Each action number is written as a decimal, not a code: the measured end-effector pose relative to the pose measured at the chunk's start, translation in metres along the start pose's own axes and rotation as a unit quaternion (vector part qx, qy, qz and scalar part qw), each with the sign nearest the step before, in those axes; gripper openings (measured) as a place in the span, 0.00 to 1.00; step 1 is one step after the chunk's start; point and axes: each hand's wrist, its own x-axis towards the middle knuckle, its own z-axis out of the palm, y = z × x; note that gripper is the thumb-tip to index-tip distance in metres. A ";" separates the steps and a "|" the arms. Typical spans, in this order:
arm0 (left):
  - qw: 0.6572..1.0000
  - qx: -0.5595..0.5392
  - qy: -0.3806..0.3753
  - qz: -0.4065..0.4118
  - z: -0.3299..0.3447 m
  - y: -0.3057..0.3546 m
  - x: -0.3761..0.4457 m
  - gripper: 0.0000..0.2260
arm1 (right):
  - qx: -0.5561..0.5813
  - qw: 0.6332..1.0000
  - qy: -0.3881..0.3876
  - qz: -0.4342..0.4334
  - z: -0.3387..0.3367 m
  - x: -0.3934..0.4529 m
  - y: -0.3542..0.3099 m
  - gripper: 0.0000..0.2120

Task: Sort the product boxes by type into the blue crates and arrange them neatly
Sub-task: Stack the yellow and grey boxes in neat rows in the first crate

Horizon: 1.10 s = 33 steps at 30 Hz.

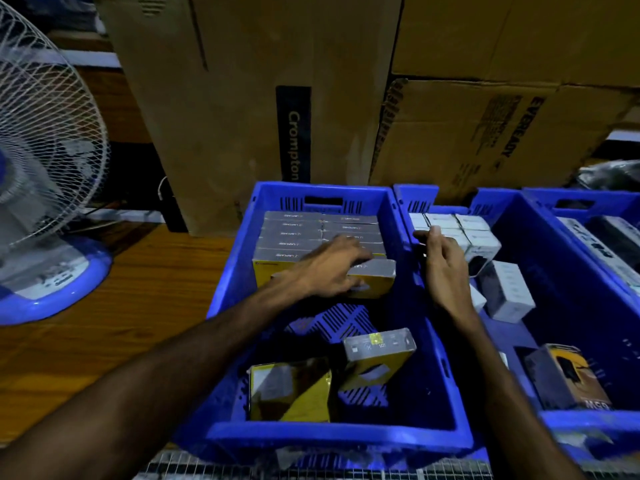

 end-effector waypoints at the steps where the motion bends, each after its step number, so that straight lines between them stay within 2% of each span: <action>1: 1.000 -0.003 0.003 -0.002 0.007 0.000 0.004 0.18 | -0.001 1.000 0.001 0.000 0.000 0.001 0.003 0.36; 3: 1.000 -0.007 0.014 -0.020 0.020 -0.002 0.013 0.22 | -0.008 1.000 0.002 0.006 -0.001 0.001 0.004 0.38; 7: 0.997 0.012 0.069 -0.042 0.038 -0.010 0.016 0.24 | -0.036 0.999 0.011 0.004 -0.001 0.002 0.007 0.39; 13: 0.991 0.050 0.120 -0.015 0.067 -0.018 0.011 0.26 | -0.080 0.997 0.023 0.005 -0.002 -0.001 0.008 0.37; 21: 0.980 0.105 0.164 0.030 0.084 -0.025 0.011 0.23 | -0.100 0.995 0.000 0.001 -0.001 -0.007 0.001 0.25; 27: 0.982 0.061 0.177 -0.007 0.082 -0.024 0.013 0.29 | -0.111 0.994 0.005 -0.007 0.001 -0.004 0.001 0.23; 30: 0.983 0.022 0.177 -0.035 0.075 -0.021 0.013 0.32 | -0.105 0.994 0.012 -0.013 0.002 -0.002 0.006 0.26; 33: 0.976 -0.032 0.206 -0.064 0.064 -0.017 0.011 0.32 | -0.098 0.995 0.014 -0.007 0.002 -0.001 0.009 0.30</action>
